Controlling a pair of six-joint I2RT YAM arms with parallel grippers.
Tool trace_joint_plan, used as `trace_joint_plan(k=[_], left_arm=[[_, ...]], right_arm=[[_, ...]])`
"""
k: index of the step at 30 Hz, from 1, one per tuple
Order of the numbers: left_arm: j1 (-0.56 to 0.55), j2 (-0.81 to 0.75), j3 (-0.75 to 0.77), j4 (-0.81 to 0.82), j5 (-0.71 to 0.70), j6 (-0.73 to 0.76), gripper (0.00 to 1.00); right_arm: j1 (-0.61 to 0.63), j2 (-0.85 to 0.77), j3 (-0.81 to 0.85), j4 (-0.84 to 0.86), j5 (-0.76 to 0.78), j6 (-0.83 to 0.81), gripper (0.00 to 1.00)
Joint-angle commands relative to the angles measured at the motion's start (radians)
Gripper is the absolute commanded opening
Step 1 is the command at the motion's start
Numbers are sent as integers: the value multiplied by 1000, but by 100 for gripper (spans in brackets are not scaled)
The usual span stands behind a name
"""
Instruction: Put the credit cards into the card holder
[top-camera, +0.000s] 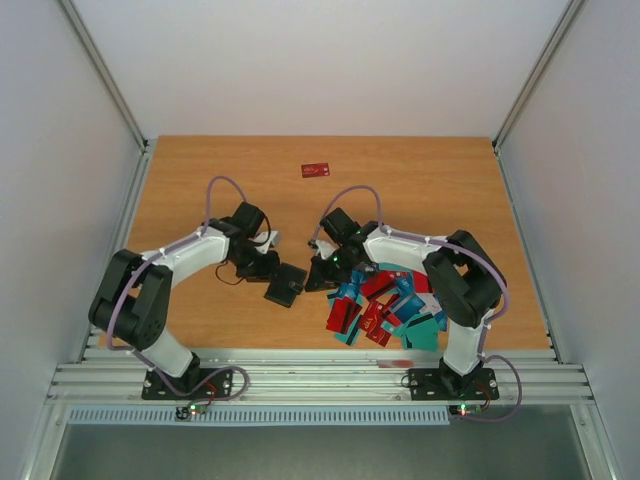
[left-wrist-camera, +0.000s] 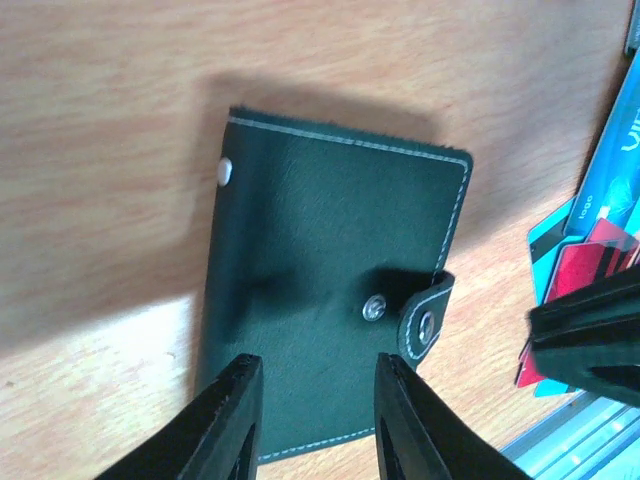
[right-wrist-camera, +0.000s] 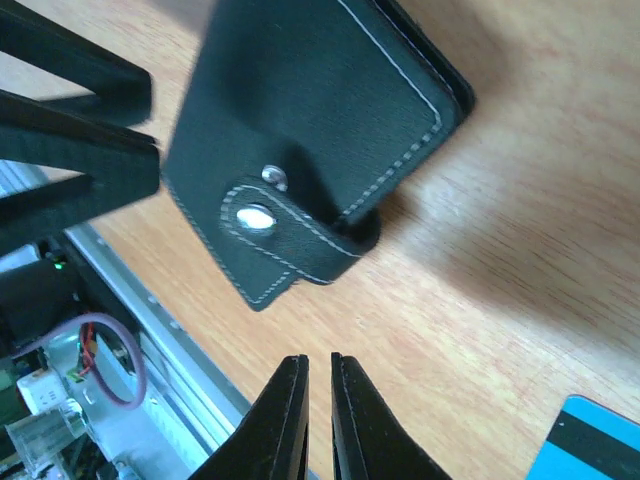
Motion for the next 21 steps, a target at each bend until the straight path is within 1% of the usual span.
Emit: trace_joint_plan(k=[1,5,6,8,21], left_arm=[[-6,59,66,-44,26,103,33],[-6,108,104,-77,22,155,33],[-6,117,107,-83,22,164,33],[-6,129,109,-86,21,177,33],[-6,165,107,-71,56,180,33]], right_arm=[[13,27,-3,76,-24,-15,9],[15,50,5,107,-53,-15,10],[15,53,7,113,-59,16,10],[18,61,14,122,-70,25,10],[31,138,83,117,-106,27,10]])
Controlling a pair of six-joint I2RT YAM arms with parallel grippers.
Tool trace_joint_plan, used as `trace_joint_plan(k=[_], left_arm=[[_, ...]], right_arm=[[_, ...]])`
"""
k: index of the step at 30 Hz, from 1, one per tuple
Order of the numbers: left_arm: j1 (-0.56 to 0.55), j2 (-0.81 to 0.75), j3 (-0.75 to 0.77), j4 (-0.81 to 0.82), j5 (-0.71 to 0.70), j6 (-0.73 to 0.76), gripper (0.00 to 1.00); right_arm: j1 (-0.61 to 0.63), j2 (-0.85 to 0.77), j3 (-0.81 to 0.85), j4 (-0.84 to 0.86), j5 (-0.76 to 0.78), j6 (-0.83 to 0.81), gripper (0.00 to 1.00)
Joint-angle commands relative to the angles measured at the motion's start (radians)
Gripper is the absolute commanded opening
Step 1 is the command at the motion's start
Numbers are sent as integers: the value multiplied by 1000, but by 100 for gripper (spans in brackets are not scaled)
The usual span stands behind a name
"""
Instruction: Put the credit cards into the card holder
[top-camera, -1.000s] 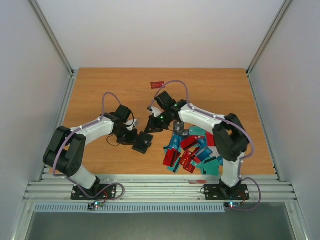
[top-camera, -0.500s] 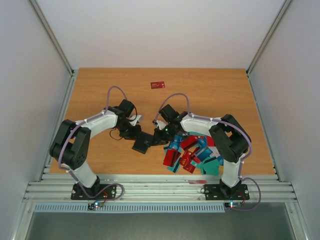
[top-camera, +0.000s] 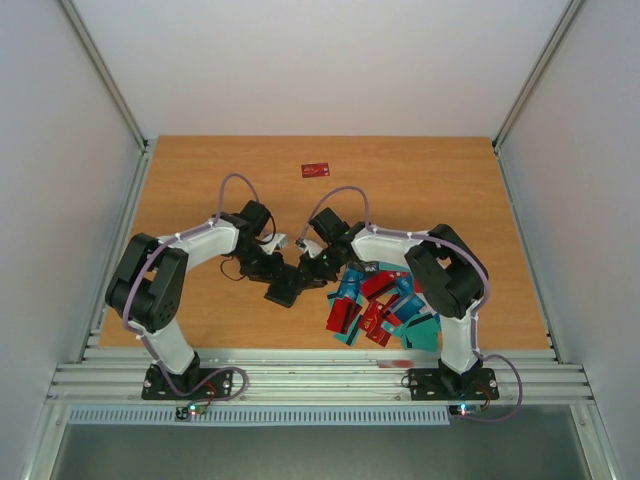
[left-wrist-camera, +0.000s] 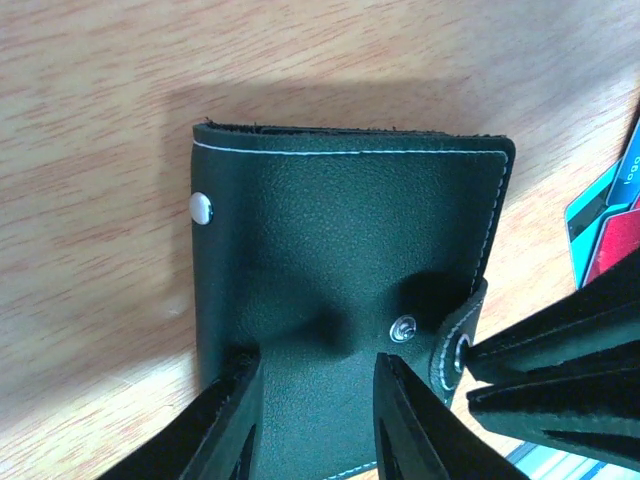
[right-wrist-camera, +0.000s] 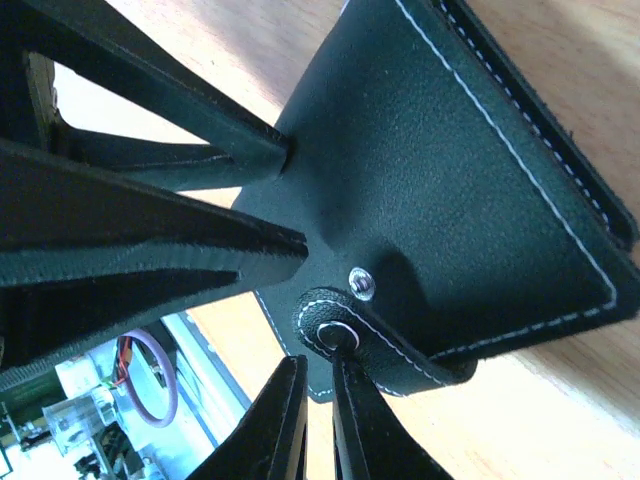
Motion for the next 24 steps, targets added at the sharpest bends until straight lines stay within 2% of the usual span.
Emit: trace_joint_plan(k=[1,24], left_arm=[[-6,26,13,-4,28,13,33],[-6,26,10,-9,47,10,32]], right_arm=[[8,24,38,7,-20,2,10],[8,122,74,7,-29,-17,10]])
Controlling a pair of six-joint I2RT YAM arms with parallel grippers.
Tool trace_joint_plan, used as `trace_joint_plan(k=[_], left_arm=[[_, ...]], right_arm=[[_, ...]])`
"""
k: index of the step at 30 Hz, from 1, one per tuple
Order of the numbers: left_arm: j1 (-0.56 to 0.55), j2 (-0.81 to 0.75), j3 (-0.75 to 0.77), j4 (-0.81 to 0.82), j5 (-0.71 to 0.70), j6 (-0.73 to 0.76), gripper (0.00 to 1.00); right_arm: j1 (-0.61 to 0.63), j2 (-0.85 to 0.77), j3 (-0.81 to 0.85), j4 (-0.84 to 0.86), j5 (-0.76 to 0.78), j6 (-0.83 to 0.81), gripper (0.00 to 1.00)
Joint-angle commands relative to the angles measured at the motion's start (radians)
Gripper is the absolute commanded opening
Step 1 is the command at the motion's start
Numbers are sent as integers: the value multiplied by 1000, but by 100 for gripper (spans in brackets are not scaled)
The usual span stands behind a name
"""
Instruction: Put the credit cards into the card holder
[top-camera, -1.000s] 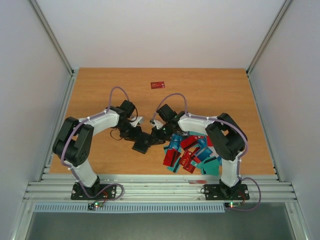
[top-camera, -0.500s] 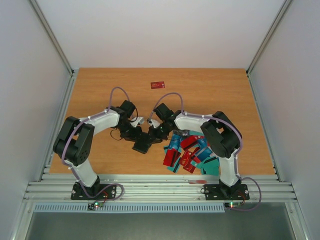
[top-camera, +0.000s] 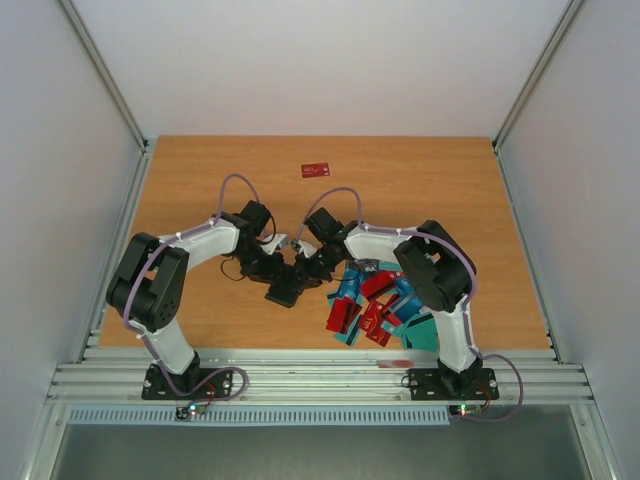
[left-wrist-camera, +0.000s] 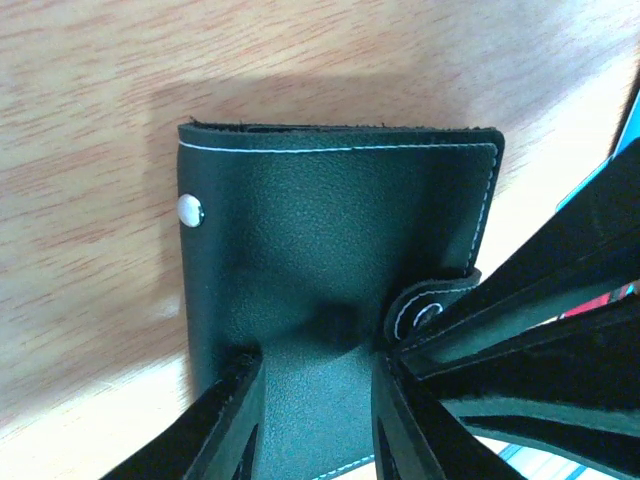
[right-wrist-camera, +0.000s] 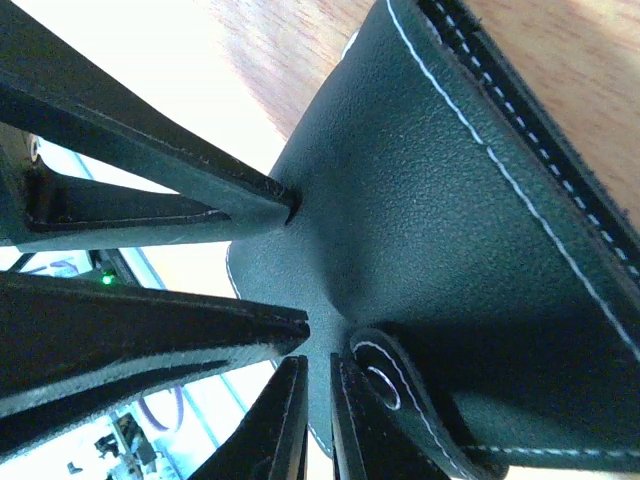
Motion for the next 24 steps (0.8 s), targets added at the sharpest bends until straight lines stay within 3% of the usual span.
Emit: trace_joint_plan(k=[1,6,15,24], left_arm=[[-6,20,9,-10,31,10,31],[-6,24,7,-14,42,18,31],[-6,32,6,-29,82,53,31],[-6,38,4,-28,102,61,31]], right_arm=[[8,40,8,9,15,-16,10],[-3,77,31,15,-24,-19,9],[-43,210,69,103,-289,69,8],[-44,264,122,-15,-188,68,2]])
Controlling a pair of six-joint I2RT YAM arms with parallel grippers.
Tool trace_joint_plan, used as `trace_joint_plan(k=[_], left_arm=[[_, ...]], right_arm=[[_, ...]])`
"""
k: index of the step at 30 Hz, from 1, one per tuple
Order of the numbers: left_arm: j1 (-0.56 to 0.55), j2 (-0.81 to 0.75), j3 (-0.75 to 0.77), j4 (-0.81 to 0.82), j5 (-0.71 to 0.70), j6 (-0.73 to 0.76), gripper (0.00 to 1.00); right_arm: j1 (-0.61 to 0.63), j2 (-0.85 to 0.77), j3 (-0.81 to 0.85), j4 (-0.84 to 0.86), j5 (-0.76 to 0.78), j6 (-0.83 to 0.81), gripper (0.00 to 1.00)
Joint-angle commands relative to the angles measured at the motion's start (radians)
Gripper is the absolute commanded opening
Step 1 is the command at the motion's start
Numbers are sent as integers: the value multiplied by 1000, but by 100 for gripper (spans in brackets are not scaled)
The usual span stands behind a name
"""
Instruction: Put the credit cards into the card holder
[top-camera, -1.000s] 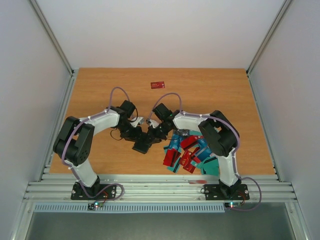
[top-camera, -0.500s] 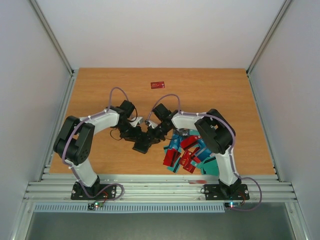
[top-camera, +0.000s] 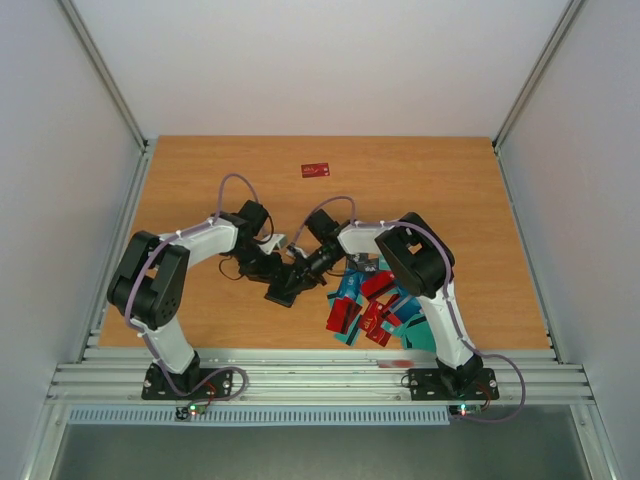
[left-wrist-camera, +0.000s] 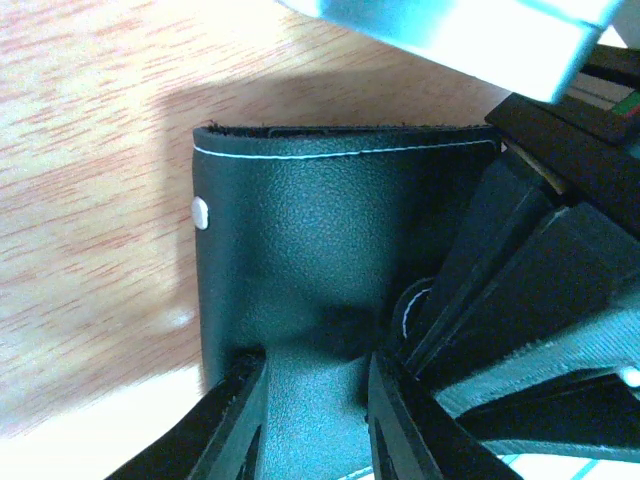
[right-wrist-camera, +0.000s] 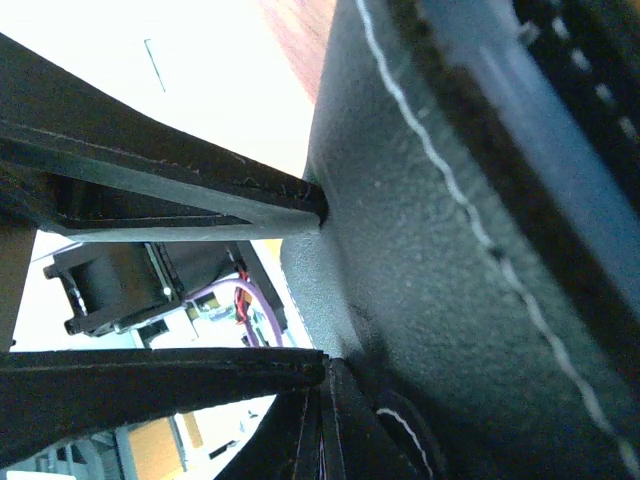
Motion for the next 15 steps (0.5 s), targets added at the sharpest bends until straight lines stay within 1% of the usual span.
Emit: trace_joint_plan(k=[1,5,9,15], left_arm=[[-22,18,4,-23,87,17,31],[-22,-11,10,-25,76,-17,31],[-22,-46,23,-37,44,-46,31],[-22,-82,65,-69,-12,-70,32]], right_arm=[[2,62,29,-39,169,20,2],[2,22,74,-93,134,-21,6],[1,-17,133,-136,86,-38,12],[2,-59,247,-248,41,-74,21]])
